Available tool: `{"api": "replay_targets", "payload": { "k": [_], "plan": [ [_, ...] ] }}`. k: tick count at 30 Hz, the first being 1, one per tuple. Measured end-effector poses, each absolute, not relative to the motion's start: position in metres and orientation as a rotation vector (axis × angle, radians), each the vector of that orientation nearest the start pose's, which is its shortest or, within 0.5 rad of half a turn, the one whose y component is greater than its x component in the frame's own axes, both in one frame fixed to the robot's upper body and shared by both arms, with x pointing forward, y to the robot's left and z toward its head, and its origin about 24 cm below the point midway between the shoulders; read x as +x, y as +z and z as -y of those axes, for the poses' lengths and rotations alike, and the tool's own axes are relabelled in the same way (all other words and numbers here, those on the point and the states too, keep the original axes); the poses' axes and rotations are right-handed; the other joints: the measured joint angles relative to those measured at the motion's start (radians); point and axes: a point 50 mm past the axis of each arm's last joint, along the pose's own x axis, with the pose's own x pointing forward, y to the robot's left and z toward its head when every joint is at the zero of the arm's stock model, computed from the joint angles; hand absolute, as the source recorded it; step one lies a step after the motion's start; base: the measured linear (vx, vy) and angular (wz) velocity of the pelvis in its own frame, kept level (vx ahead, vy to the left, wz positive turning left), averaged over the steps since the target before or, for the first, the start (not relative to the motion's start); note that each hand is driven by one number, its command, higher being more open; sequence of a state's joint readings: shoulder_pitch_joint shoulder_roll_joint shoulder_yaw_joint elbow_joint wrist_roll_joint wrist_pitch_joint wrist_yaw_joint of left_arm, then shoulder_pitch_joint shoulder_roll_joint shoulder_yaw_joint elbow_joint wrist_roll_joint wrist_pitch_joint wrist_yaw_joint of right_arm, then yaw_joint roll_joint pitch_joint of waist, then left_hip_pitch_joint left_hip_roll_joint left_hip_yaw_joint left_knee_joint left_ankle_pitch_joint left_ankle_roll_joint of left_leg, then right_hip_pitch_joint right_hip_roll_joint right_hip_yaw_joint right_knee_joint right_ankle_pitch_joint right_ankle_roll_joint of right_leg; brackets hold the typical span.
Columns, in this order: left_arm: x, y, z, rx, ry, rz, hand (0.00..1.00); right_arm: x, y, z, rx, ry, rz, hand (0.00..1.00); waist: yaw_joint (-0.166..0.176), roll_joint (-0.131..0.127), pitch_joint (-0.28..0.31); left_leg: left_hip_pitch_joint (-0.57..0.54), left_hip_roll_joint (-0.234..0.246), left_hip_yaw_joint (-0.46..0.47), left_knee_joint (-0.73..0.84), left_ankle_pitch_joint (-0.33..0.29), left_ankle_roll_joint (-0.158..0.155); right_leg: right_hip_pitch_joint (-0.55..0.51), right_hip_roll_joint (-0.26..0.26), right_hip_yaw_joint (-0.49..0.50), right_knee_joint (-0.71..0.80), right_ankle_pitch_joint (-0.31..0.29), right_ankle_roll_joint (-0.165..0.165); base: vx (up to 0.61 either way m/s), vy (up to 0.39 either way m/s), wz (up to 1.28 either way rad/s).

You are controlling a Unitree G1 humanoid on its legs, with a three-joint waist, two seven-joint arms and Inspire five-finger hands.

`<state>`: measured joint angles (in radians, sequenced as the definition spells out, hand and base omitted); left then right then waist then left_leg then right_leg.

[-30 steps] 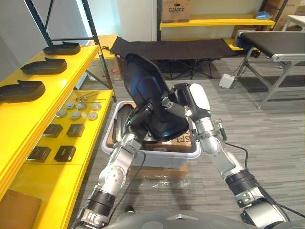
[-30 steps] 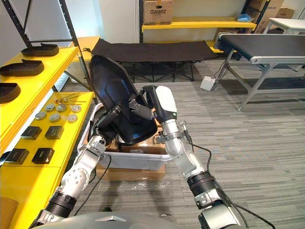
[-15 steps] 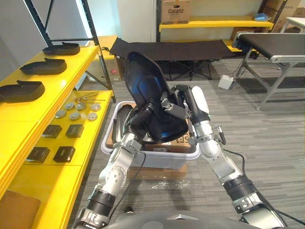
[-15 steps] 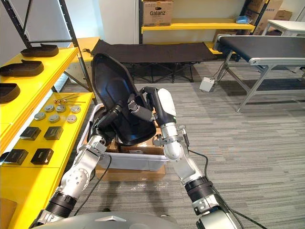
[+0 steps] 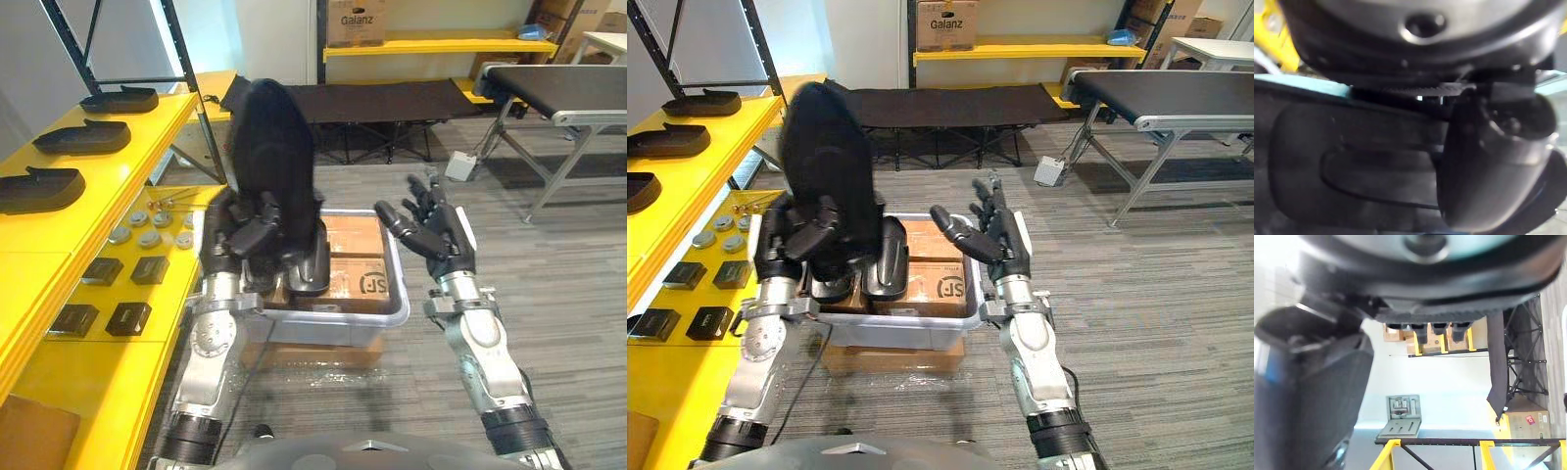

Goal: Walk over and take three plastic housings, then place them on the shelf

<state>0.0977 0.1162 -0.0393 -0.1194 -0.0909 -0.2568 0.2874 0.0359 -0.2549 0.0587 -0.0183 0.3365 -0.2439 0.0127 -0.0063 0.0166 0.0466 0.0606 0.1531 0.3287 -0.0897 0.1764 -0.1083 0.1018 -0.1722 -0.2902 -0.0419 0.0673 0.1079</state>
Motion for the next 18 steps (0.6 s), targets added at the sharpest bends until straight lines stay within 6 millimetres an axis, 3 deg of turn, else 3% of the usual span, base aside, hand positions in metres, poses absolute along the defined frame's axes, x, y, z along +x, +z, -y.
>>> {"api": "replay_targets", "payload": {
  "k": [4,8,14,18],
  "plan": [
    [0.215,0.078,-0.202,0.015,0.385,0.352,0.00,0.231,0.066,0.197,0.148,0.071,0.254,1.00,0.004,0.000,0.000,-0.002,-0.001,0.003,0.000,-0.004,0.001,-0.001,-0.001,0.003,-0.005,0.000,0.000,0.00,0.000,-0.02],
    [0.202,0.075,-0.210,0.015,0.409,0.359,0.00,0.214,0.062,0.206,0.182,0.079,0.266,1.00,0.002,-0.003,0.000,-0.007,-0.001,0.015,0.000,-0.009,-0.001,-0.014,-0.001,0.017,-0.006,0.000,0.000,0.02,-0.002,-0.08],
    [0.175,0.050,-0.212,-0.225,0.445,0.246,0.00,0.175,0.022,0.217,0.300,-0.161,0.108,1.00,-0.019,-0.005,0.002,-0.011,-0.001,0.032,0.000,-0.020,-0.005,-0.027,-0.001,0.030,-0.011,0.000,0.000,0.04,-0.005,-0.08],
    [0.162,0.050,-0.212,-0.303,0.482,0.241,0.00,0.154,-0.010,0.223,0.402,-0.303,-0.040,1.00,-0.024,-0.009,0.003,-0.010,-0.001,0.040,0.001,-0.024,-0.008,-0.030,0.000,0.037,-0.011,0.000,0.000,0.04,-0.004,-0.05]
  ]
}}
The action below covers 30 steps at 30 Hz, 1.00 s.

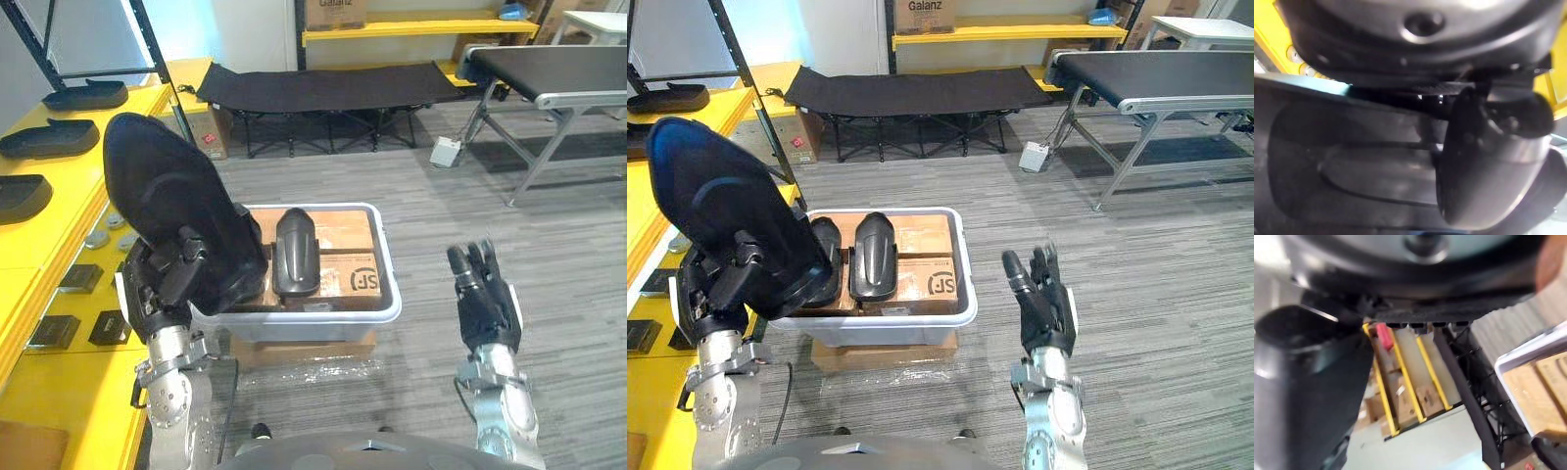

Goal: Walk over and take three plastic housings, then place them on the shelf

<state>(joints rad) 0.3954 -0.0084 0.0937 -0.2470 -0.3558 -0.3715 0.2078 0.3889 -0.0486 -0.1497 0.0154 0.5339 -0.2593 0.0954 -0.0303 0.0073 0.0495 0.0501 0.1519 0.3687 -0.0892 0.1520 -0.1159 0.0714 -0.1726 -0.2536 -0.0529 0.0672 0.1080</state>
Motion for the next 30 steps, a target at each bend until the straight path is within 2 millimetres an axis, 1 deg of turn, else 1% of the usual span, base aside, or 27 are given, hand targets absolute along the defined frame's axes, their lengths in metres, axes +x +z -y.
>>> {"api": "replay_targets", "payload": {
  "k": [1,3,5,6,8,9,10,11,12,14,16,17,19,21,22,23,24,25,26,27,28,29,30],
  "plan": [
    [0.162,0.051,-0.213,-0.306,0.481,0.247,0.00,0.153,-0.014,0.223,0.416,-0.319,-0.053,1.00,0.001,0.001,0.000,0.000,0.000,0.000,0.000,0.000,0.000,0.000,0.000,0.000,0.000,0.000,0.000,0.00,0.000,0.00],
    [0.162,0.056,-0.213,-0.328,0.470,0.272,0.00,0.154,-0.014,0.222,0.413,-0.322,-0.055,1.00,0.004,0.002,0.000,-0.002,-0.001,-0.004,0.000,0.000,0.000,0.000,0.000,-0.003,0.000,-0.001,0.000,0.00,-0.001,0.05],
    [0.163,0.062,-0.213,-0.324,0.460,0.294,0.00,0.161,-0.010,0.221,0.389,-0.303,-0.041,1.00,0.006,0.002,0.001,-0.010,-0.003,-0.019,0.000,0.000,0.001,0.002,-0.002,-0.015,0.000,-0.003,0.001,0.00,-0.001,0.17],
    [0.163,0.065,-0.213,-0.320,0.457,0.306,0.00,0.167,-0.007,0.219,0.362,-0.281,-0.033,1.00,0.013,0.004,0.001,-0.015,-0.005,-0.033,0.000,0.001,0.001,0.005,-0.003,-0.024,0.001,-0.005,0.002,-0.01,-0.001,0.34],
    [0.163,0.070,-0.213,-0.311,0.456,0.326,0.00,0.174,-0.002,0.218,0.334,-0.247,-0.025,1.00,0.020,0.006,0.001,-0.039,-0.011,-0.076,0.000,0.004,0.004,0.006,-0.005,-0.061,0.002,-0.010,0.004,-0.01,-0.005,0.54],
    [0.164,0.072,-0.214,-0.300,0.458,0.337,0.00,0.178,-0.001,0.217,0.329,-0.223,-0.027,1.00,0.030,0.009,0.002,-0.058,-0.015,-0.113,0.000,0.009,0.008,0.007,-0.006,-0.087,0.005,-0.016,0.004,0.01,-0.008,0.68],
    [0.163,0.074,-0.214,-0.286,0.464,0.341,0.00,0.182,0.000,0.216,0.325,-0.206,-0.034,1.00,0.035,0.012,0.004,-0.069,-0.019,-0.141,0.000,0.015,0.005,0.010,-0.007,-0.110,0.011,-0.024,0.006,0.02,-0.009,0.90],
    [0.163,0.075,-0.215,-0.279,0.466,0.344,0.00,0.184,0.000,0.212,0.322,-0.181,-0.038,1.00,0.047,0.017,0.007,-0.080,-0.024,-0.175,0.000,0.022,0.010,0.017,-0.009,-0.139,0.024,-0.035,0.007,0.03,-0.008,0.73],
    [0.162,0.075,-0.216,-0.275,0.469,0.345,0.00,0.185,0.000,0.209,0.323,-0.169,-0.042,1.00,0.057,0.018,0.008,-0.082,-0.026,-0.187,0.000,0.023,0.011,0.021,-0.011,-0.152,0.031,-0.042,0.008,0.04,-0.014,0.72],
    [0.159,0.075,-0.221,-0.260,0.488,0.335,0.00,0.189,-0.001,0.193,0.339,-0.107,-0.054,1.00,0.082,0.020,0.009,-0.089,-0.035,-0.241,0.000,0.026,0.011,0.041,-0.016,-0.198,0.057,-0.066,0.010,0.05,-0.029,0.71],
    [0.158,0.074,-0.223,-0.255,0.492,0.326,0.00,0.194,0.001,0.183,0.348,-0.065,-0.051,1.00,0.098,0.022,0.011,-0.098,-0.041,-0.277,0.000,0.036,0.017,0.054,-0.018,-0.229,0.075,-0.081,0.014,0.06,-0.041,0.63],
    [0.154,0.071,-0.225,-0.250,0.503,0.303,0.00,0.203,0.003,0.173,0.357,-0.016,-0.044,1.00,0.114,0.022,0.011,-0.105,-0.042,-0.303,0.003,0.042,0.019,0.055,-0.018,-0.239,0.095,-0.091,0.013,0.05,-0.055,0.54],
    [0.148,0.066,-0.227,-0.247,0.523,0.270,0.00,0.214,0.006,0.162,0.361,0.028,-0.034,1.00,0.122,0.021,0.013,-0.114,-0.044,-0.335,0.004,0.052,0.016,0.059,-0.018,-0.253,0.114,-0.108,0.014,0.02,-0.052,0.54],
    [0.141,0.059,-0.227,-0.249,0.531,0.222,0.00,0.226,0.008,0.153,0.358,0.059,-0.029,1.00,0.138,0.024,0.032,-0.115,-0.046,-0.376,0.002,0.058,0.011,0.084,-0.018,-0.308,0.151,-0.145,0.013,-0.03,-0.066,0.73],
    [0.140,0.058,-0.227,-0.251,0.526,0.217,0.00,0.227,0.009,0.151,0.338,0.065,-0.026,1.00,0.139,0.026,0.038,-0.124,-0.045,-0.384,0.000,0.049,0.022,0.092,-0.017,-0.332,0.162,-0.156,0.013,-0.08,-0.070,1.15],
    [0.139,0.056,-0.227,-0.273,0.502,0.210,0.00,0.227,0.010,0.150,0.292,0.063,-0.025,1.00,0.134,0.034,0.046,-0.149,-0.040,-0.353,0.000,0.029,0.066,0.108,-0.016,-0.403,0.170,-0.169,0.015,-0.07,-0.084,1.63],
    [0.142,0.055,-0.224,-0.287,0.460,0.212,0.00,0.227,0.010,0.153,0.254,0.043,-0.026,1.00,0.118,0.016,0.048,-0.167,-0.034,-0.283,0.005,0.004,0.133,0.129,-0.017,-0.479,0.166,-0.169,0.015,-0.07,-0.090,1.79],
    [0.144,0.054,-0.222,-0.292,0.435,0.212,0.00,0.227,0.010,0.156,0.232,0.027,-0.026,1.00,0.117,0.017,0.053,-0.180,-0.031,-0.252,0.007,-0.008,0.152,0.132,-0.018,-0.512,0.165,-0.170,0.015,-0.09,-0.071,1.84],
    [0.149,0.052,-0.217,-0.304,0.389,0.209,0.00,0.228,0.012,0.165,0.195,-0.005,-0.020,1.00,0.117,0.032,0.065,-0.210,-0.019,-0.190,0.031,-0.024,0.158,0.145,-0.019,-0.550,0.173,-0.181,0.016,-0.12,-0.021,1.59],
    [0.151,0.048,-0.213,-0.311,0.362,0.192,0.00,0.229,0.013,0.174,0.169,-0.032,-0.017,1.00,0.118,0.051,0.081,-0.224,-0.018,-0.167,0.049,-0.033,0.144,0.160,-0.024,-0.580,0.185,-0.199,0.024,-0.12,0.022,1.31],
    [0.151,0.045,-0.212,-0.313,0.361,0.179,0.00,0.229,0.012,0.177,0.164,-0.041,-0.021,1.00,0.125,0.054,0.083,-0.224,-0.021,-0.155,0.052,-0.049,0.121,0.161,-0.039,-0.586,0.191,-0.208,0.019,-0.07,0.056,0.69],
    [0.149,0.042,-0.212,-0.313,0.365,0.164,0.00,0.228,0.012,0.181,0.163,-0.051,-0.021,1.00,0.135,0.044,0.090,-0.226,-0.021,-0.117,0.065,-0.066,0.096,0.160,-0.059,-0.588,0.197,-0.224,0.020,-0.02,0.067,0.17],
    [0.149,0.042,-0.213,-0.313,0.365,0.162,0.00,0.228,0.012,0.182,0.163,-0.054,-0.018,1.00,0.136,0.054,0.091,-0.230,-0.019,-0.110,0.080,-0.060,0.099,0.161,-0.065,-0.586,0.208,-0.232,0.024,0.00,0.056,0.03]
  ]
}}
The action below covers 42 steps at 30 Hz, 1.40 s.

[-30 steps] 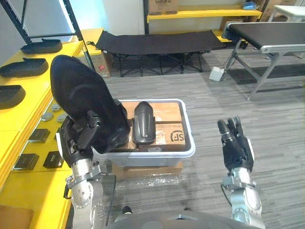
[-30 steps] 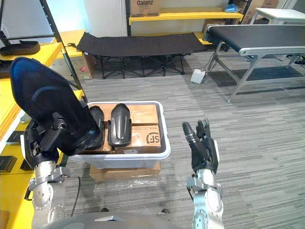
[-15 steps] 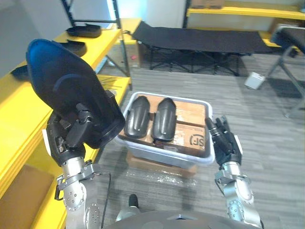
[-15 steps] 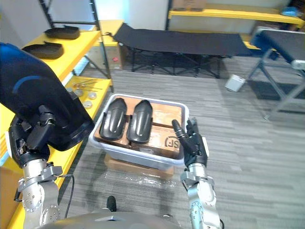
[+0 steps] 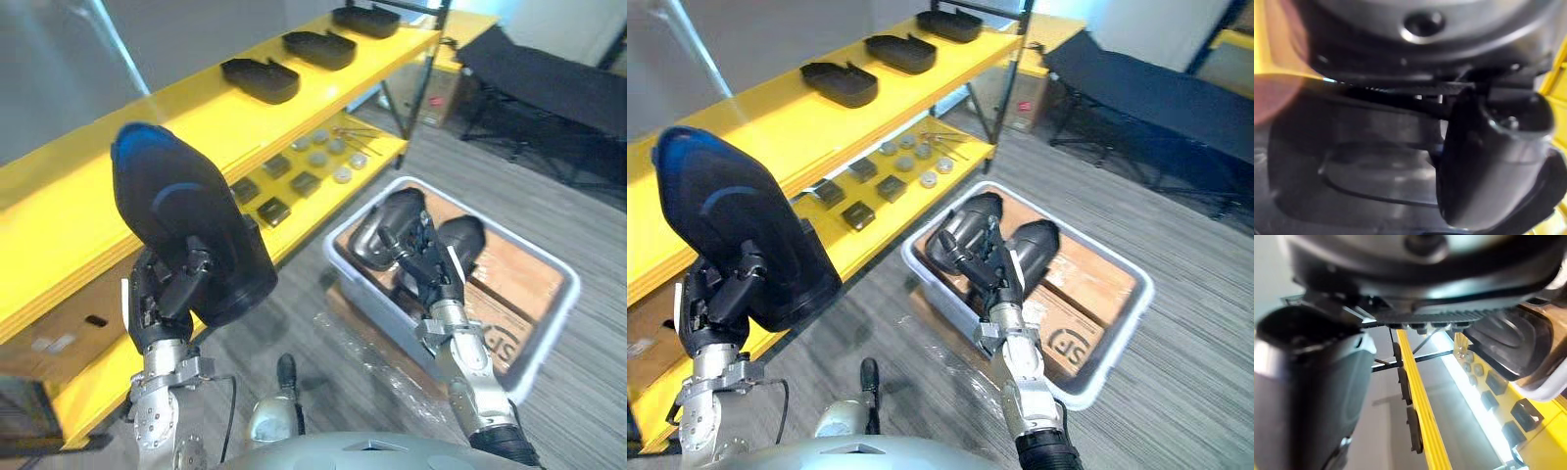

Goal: Walk over and take three plastic housings, then place them on the shelf

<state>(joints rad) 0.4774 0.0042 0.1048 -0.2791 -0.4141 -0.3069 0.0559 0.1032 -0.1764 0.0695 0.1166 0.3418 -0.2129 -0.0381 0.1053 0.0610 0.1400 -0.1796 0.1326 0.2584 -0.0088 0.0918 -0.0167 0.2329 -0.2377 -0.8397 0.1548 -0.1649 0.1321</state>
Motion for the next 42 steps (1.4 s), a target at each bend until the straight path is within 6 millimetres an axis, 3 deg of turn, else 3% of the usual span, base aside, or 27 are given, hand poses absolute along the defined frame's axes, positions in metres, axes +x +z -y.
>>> {"api": "replay_targets", "payload": {
  "k": [1,3,8,11,14,16,17,18,19,20,21,22,23,24,25,26,28,30,34,35,36,37,39,42],
  "plan": [
    [0.147,0.041,-0.212,-0.314,0.362,0.155,0.00,0.226,0.013,0.186,0.161,-0.064,-0.008,1.00,0.001,0.020,-0.003,0.003,0.003,-0.018,0.010,0.070,-0.002,0.002,0.002,0.019,0.032,-0.016,0.020,0.02,0.054,-0.10],
    [0.145,0.040,-0.212,-0.315,0.358,0.144,0.00,0.224,0.012,0.186,0.168,-0.072,-0.005,1.00,0.000,0.016,-0.006,0.013,-0.001,-0.021,0.003,0.147,0.000,0.009,-0.005,0.028,0.042,-0.021,0.029,0.05,0.052,-0.08],
    [0.148,0.040,-0.202,-0.312,0.277,0.135,0.00,0.222,0.011,0.173,0.223,-0.050,0.011,1.00,-0.006,-0.039,0.009,-0.005,-0.057,-0.024,-0.015,0.169,0.017,-0.047,-0.074,0.091,0.121,-0.036,0.038,0.06,0.046,0.10],
    [0.154,0.042,-0.195,-0.332,0.252,0.147,0.00,0.231,0.020,0.168,0.188,0.028,0.053,1.00,0.002,-0.030,0.062,-0.032,-0.079,-0.037,0.096,0.109,0.032,-0.048,-0.125,0.133,0.202,-0.060,0.041,0.02,0.050,0.21],
    [0.155,0.043,-0.195,-0.330,0.257,0.154,0.00,0.240,0.030,0.156,0.183,0.114,0.106,1.00,0.009,-0.021,0.094,-0.062,-0.095,-0.037,0.228,0.028,0.038,-0.002,-0.151,0.135,0.203,-0.097,0.078,-0.01,0.047,0.13],
    [0.155,0.043,-0.196,-0.319,0.255,0.154,0.00,0.240,0.031,0.150,0.196,0.136,0.115,1.00,0.023,-0.035,0.110,-0.065,-0.110,-0.034,0.283,-0.021,0.040,0.025,-0.186,0.116,0.212,-0.125,0.071,0.00,0.098,0.13],
    [0.156,0.045,-0.196,-0.297,0.253,0.159,0.00,0.240,0.030,0.147,0.209,0.135,0.112,1.00,0.031,-0.043,0.110,-0.084,-0.118,-0.029,0.368,-0.073,0.061,0.042,-0.207,0.104,0.221,-0.131,0.063,0.04,0.107,0.14],
    [0.156,0.045,-0.197,-0.291,0.252,0.161,0.00,0.239,0.029,0.146,0.216,0.134,0.111,1.00,0.033,-0.045,0.110,-0.091,-0.125,-0.026,0.424,-0.105,0.068,0.053,-0.216,0.097,0.232,-0.135,0.052,0.15,0.168,0.27],
    [0.158,0.046,-0.198,-0.284,0.248,0.166,0.00,0.237,0.028,0.144,0.230,0.130,0.111,1.00,0.027,-0.036,0.107,-0.090,-0.143,-0.029,0.469,-0.168,0.087,0.050,-0.243,0.126,0.342,-0.130,-0.029,0.17,0.246,0.68],
    [0.162,0.047,-0.196,-0.282,0.237,0.166,0.00,0.232,0.024,0.144,0.234,0.126,0.095,1.00,0.009,-0.047,0.108,-0.084,-0.176,-0.065,0.458,-0.178,0.102,-0.030,-0.283,0.219,0.504,-0.047,-0.176,0.18,0.260,0.85],
    [0.163,0.048,-0.196,-0.275,0.233,0.174,0.00,0.232,0.022,0.143,0.234,0.128,0.088,1.00,0.001,-0.040,0.103,-0.070,-0.187,-0.084,0.431,-0.179,0.102,-0.079,-0.289,0.287,0.568,0.030,-0.213,0.16,0.200,1.06],
    [0.166,0.052,-0.198,-0.237,0.223,0.188,0.00,0.231,0.019,0.142,0.233,0.133,0.076,1.00,-0.007,-0.056,0.097,-0.048,-0.196,-0.114,0.366,-0.177,0.103,-0.155,-0.275,0.397,0.648,0.109,-0.165,0.20,0.134,0.86],
    [0.169,0.055,-0.199,-0.223,0.227,0.201,0.00,0.232,0.020,0.139,0.234,0.148,0.078,1.00,-0.014,-0.057,0.095,-0.037,-0.195,-0.143,0.327,-0.168,0.117,-0.200,-0.228,0.443,0.662,0.041,-0.107,0.23,0.151,0.86],
    [0.172,0.058,-0.203,-0.219,0.244,0.216,0.00,0.233,0.022,0.133,0.232,0.183,0.085,1.00,-0.014,-0.056,0.096,-0.017,-0.195,-0.183,0.280,-0.139,0.122,-0.252,-0.153,0.479,0.631,-0.040,-0.075,0.17,0.117,0.58],
    [0.172,0.059,-0.204,-0.220,0.254,0.221,0.00,0.234,0.023,0.130,0.232,0.200,0.088,1.00,-0.014,-0.056,0.096,-0.005,-0.195,-0.202,0.262,-0.126,0.119,-0.269,-0.117,0.496,0.595,-0.065,-0.071,0.18,0.118,0.56],
    [0.174,0.059,-0.206,-0.220,0.273,0.226,0.00,0.234,0.024,0.128,0.231,0.225,0.096,1.00,-0.014,-0.056,0.096,0.023,-0.199,-0.242,0.229,-0.105,0.109,-0.313,-0.025,0.555,0.493,-0.097,-0.068,0.15,0.074,0.48],
    [0.177,0.060,-0.205,-0.216,0.262,0.229,0.00,0.232,0.028,0.129,0.234,0.227,0.114,1.00,-0.029,-0.057,0.095,0.048,-0.221,-0.290,0.207,-0.099,0.101,-0.358,0.054,0.643,0.401,-0.092,-0.060,0.21,0.063,0.84],
    [0.177,0.056,-0.202,-0.213,0.242,0.207,0.00,0.228,0.035,0.132,0.232,0.225,0.146,1.00,-0.052,-0.065,0.090,0.094,-0.262,-0.345,0.178,-0.093,0.104,-0.373,0.064,0.691,0.339,-0.087,-0.056,0.25,-0.001,1.13],
    [0.175,0.053,-0.201,-0.209,0.234,0.193,0.00,0.229,0.044,0.128,0.234,0.276,0.189,1.00,-0.036,-0.092,0.045,0.121,-0.298,-0.397,0.162,-0.098,0.097,-0.344,0.074,0.673,0.198,-0.076,-0.067,0.27,-0.110,0.59],
    [0.175,0.053,-0.201,-0.209,0.235,0.194,0.00,0.231,0.047,0.127,0.235,0.283,0.198,1.00,-0.026,-0.095,0.037,0.121,-0.300,-0.396,0.164,-0.104,0.088,-0.319,0.085,0.675,0.137,-0.043,-0.081,0.16,-0.111,0.17],
    [0.175,0.053,-0.202,-0.209,0.236,0.194,0.00,0.232,0.048,0.126,0.237,0.290,0.204,1.00,-0.025,-0.095,0.036,0.121,-0.301,-0.393,0.166,-0.107,0.083,-0.302,0.090,0.674,0.110,-0.014,-0.086,0.23,-0.151,0.14],
    [0.175,0.054,-0.203,-0.207,0.242,0.197,0.00,0.234,0.051,0.125,0.247,0.305,0.218,1.00,-0.024,-0.095,0.035,0.119,-0.299,-0.372,0.172,-0.118,0.070,-0.264,0.101,0.673,0.050,0.056,-0.084,0.17,-0.107,0.00],
    [0.175,0.054,-0.205,-0.206,0.249,0.199,0.00,0.236,0.053,0.125,0.245,0.309,0.227,1.00,-0.026,-0.092,0.034,0.110,-0.289,-0.343,0.182,-0.128,0.056,-0.249,0.109,0.674,0.011,0.070,-0.068,0.13,-0.099,-0.11],
    [0.175,0.057,-0.202,-0.215,0.221,0.227,0.00,0.237,0.053,0.130,0.245,0.275,0.230,1.00,-0.029,-0.078,0.025,0.105,-0.245,-0.284,0.194,-0.187,0.060,-0.230,0.144,0.688,-0.033,0.091,-0.088,0.05,-0.083,-0.28]
  ]
}}
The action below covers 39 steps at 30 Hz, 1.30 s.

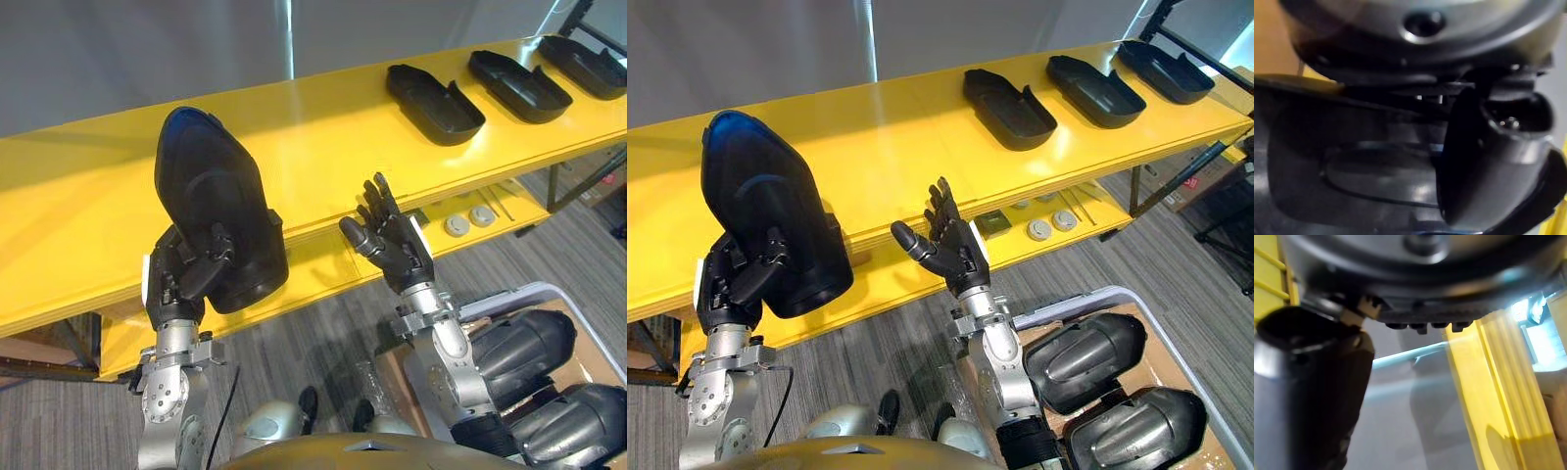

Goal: Walk over and take three plastic housings, then place them on the shelf

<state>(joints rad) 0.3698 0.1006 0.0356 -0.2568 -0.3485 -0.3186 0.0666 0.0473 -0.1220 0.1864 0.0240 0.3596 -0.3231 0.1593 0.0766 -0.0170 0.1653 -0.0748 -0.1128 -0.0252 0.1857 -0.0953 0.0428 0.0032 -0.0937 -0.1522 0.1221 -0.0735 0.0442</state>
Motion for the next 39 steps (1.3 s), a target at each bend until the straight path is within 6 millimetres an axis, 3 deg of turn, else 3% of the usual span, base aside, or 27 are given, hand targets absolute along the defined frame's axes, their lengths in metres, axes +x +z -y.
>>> {"api": "replay_targets", "payload": {
  "k": [1,6,11,12,13,14,15,16,17,18,19,20,21,22,23,24,26,29,34,38,39],
  "plan": [
    [0.175,0.059,-0.200,-0.220,0.201,0.243,0.00,0.237,0.054,0.134,0.247,0.257,0.243,1.00,-0.003,0.003,-0.003,-0.005,0.017,0.028,0.013,-0.017,0.016,0.000,0.013,0.013,-0.007,0.004,-0.005,0.03,-0.079,-0.35],
    [0.178,0.071,-0.195,-0.217,0.152,0.298,0.00,0.233,0.078,0.142,0.257,0.234,0.367,1.00,-0.034,0.012,-0.008,-0.006,0.022,0.049,0.024,-0.016,0.019,-0.001,0.021,0.037,-0.019,0.006,-0.002,0.03,-0.014,-0.15],
    [0.179,0.080,-0.189,-0.247,0.173,0.332,0.00,0.228,0.103,0.142,0.299,0.266,0.508,1.00,-0.039,0.048,-0.017,-0.033,0.019,0.047,0.085,-0.016,0.015,0.015,0.017,-0.006,-0.027,0.003,-0.005,0.02,-0.010,0.18],
    [0.179,0.079,-0.189,-0.249,0.176,0.331,0.00,0.228,0.103,0.142,0.298,0.266,0.505,1.00,-0.042,0.052,-0.017,-0.042,0.017,0.052,0.107,-0.016,0.002,0.023,0.013,-0.021,-0.029,0.002,-0.005,-0.05,-0.010,0.72],
    [0.179,0.079,-0.189,-0.258,0.181,0.329,0.00,0.227,0.101,0.143,0.292,0.265,0.499,1.00,-0.053,0.053,-0.015,-0.058,0.005,0.068,0.132,0.000,-0.053,0.040,-0.010,-0.055,-0.033,0.002,-0.008,-0.06,0.048,0.77],
    [0.180,0.078,-0.187,-0.265,0.180,0.329,0.00,0.227,0.101,0.144,0.288,0.266,0.500,1.00,-0.059,0.043,-0.009,-0.065,0.005,0.103,0.158,-0.017,-0.068,0.054,-0.043,-0.079,-0.036,0.005,-0.004,-0.07,0.053,0.90],
    [0.180,0.078,-0.185,-0.265,0.167,0.325,0.00,0.227,0.101,0.144,0.284,0.267,0.499,1.00,-0.053,0.045,-0.009,-0.081,0.084,0.184,0.241,-0.070,-0.037,0.063,-0.060,-0.107,-0.031,0.004,-0.005,-0.08,0.050,0.66],
    [0.180,0.077,-0.185,-0.265,0.162,0.320,0.00,0.227,0.101,0.145,0.279,0.266,0.500,1.00,-0.053,0.048,-0.008,-0.080,0.129,0.204,0.262,-0.077,-0.046,0.070,-0.065,-0.117,-0.028,0.004,-0.005,-0.07,0.050,0.60],
    [0.180,0.073,-0.183,-0.269,0.152,0.305,0.00,0.227,0.102,0.146,0.270,0.265,0.504,1.00,-0.056,0.048,-0.005,-0.079,0.216,0.214,0.274,-0.069,-0.068,0.072,-0.085,-0.131,-0.017,0.000,-0.003,-0.06,0.086,0.43],
    [0.181,0.071,-0.182,-0.270,0.147,0.296,0.00,0.227,0.102,0.146,0.267,0.265,0.506,1.00,-0.058,0.054,-0.007,-0.076,0.247,0.210,0.272,-0.059,-0.082,0.070,-0.098,-0.139,-0.010,-0.005,0.004,-0.04,0.179,0.51],
    [0.181,0.066,-0.179,-0.274,0.136,0.277,0.00,0.227,0.102,0.148,0.256,0.266,0.507,1.00,-0.068,0.063,-0.013,-0.066,0.294,0.195,0.249,-0.033,-0.108,0.059,-0.131,-0.147,0.020,-0.021,0.027,-0.04,0.271,0.39],
    [0.181,0.063,-0.177,-0.277,0.131,0.260,0.00,0.228,0.102,0.152,0.236,0.269,0.507,1.00,-0.077,0.076,-0.019,-0.037,0.312,0.182,0.195,0.009,-0.120,0.038,-0.168,-0.144,0.057,-0.034,0.055,-0.04,0.312,0.34],
    [0.181,0.062,-0.175,-0.280,0.128,0.254,0.00,0.228,0.101,0.155,0.235,0.267,0.507,1.00,-0.080,0.086,-0.025,-0.017,0.314,0.182,0.159,0.041,-0.127,0.029,-0.185,-0.141,0.072,-0.039,0.070,-0.02,0.389,0.20],
    [0.181,0.061,-0.171,-0.289,0.121,0.251,0.00,0.229,0.099,0.161,0.242,0.252,0.502,1.00,-0.083,0.115,-0.039,0.026,0.306,0.183,0.072,0.063,-0.162,0.017,-0.200,-0.135,0.088,-0.036,0.107,-0.01,0.455,0.17],
    [0.182,0.063,-0.170,-0.286,0.116,0.260,0.00,0.230,0.095,0.166,0.252,0.212,0.493,1.00,-0.085,0.129,-0.049,0.070,0.285,0.208,-0.016,0.013,-0.204,0.015,-0.219,-0.131,0.083,-0.017,0.139,0.00,0.472,0.10],
    [0.184,0.064,-0.172,-0.268,0.115,0.269,0.00,0.232,0.090,0.167,0.265,0.186,0.482,1.00,-0.081,0.110,-0.044,0.088,0.257,0.217,-0.039,0.023,-0.195,0.017,-0.248,-0.123,0.078,-0.006,0.152,-0.02,0.500,-0.02],
    [0.184,0.066,-0.183,-0.205,0.127,0.275,0.00,0.234,0.077,0.158,0.329,0.124,0.430,1.00,-0.077,0.047,-0.035,0.096,0.205,0.235,-0.060,0.032,-0.173,0.034,-0.286,-0.117,0.016,0.063,0.146,-0.03,0.341,-0.08],
    [0.182,0.069,-0.200,-0.143,0.161,0.281,0.00,0.232,0.076,0.141,0.350,0.138,0.416,1.00,-0.076,0.012,-0.038,0.113,0.192,0.255,-0.068,0.028,-0.157,0.039,-0.289,-0.119,-0.006,0.148,0.149,-0.04,0.163,-0.11],
    [0.181,0.074,-0.205,-0.171,0.159,0.306,0.00,0.231,0.080,0.127,0.293,0.182,0.421,1.00,-0.076,-0.001,-0.046,0.115,0.200,0.306,-0.069,0.005,-0.165,0.038,-0.278,-0.134,-0.055,0.154,0.153,-0.05,0.012,-0.29],
    [0.183,0.073,-0.192,-0.218,0.115,0.306,0.00,0.229,0.072,0.132,0.287,0.159,0.366,1.00,-0.104,0.023,-0.045,0.098,0.255,0.330,-0.066,0.007,-0.185,0.024,-0.220,-0.148,-0.094,0.151,0.148,-0.03,-0.121,-0.24],
    [0.184,0.074,-0.185,-0.234,0.086,0.305,0.00,0.228,0.068,0.138,0.281,0.133,0.345,1.00,-0.111,0.030,-0.048,0.086,0.288,0.332,-0.063,0.018,-0.200,0.012,-0.187,-0.146,-0.101,0.149,0.143,0.03,-0.118,-0.11]
  ]
}}
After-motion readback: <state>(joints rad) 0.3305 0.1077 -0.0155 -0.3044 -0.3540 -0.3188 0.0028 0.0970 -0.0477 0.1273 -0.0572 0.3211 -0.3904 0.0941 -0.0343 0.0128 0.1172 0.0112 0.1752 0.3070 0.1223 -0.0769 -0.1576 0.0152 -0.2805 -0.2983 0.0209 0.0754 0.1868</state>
